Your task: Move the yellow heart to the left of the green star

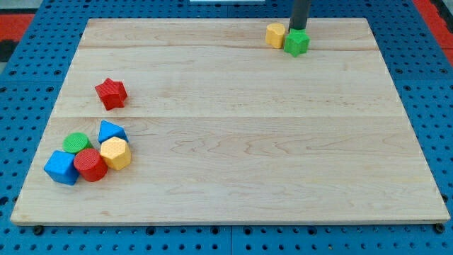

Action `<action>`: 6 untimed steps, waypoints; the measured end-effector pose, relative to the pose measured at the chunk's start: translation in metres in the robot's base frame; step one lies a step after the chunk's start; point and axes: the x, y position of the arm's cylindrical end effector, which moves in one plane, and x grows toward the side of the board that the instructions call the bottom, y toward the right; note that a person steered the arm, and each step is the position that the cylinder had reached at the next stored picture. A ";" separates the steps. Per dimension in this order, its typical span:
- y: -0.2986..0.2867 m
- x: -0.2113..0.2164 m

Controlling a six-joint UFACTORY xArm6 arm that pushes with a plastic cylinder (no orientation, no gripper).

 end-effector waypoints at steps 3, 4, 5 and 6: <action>-0.073 -0.035; -0.094 -0.013; -0.057 -0.047; -0.031 -0.030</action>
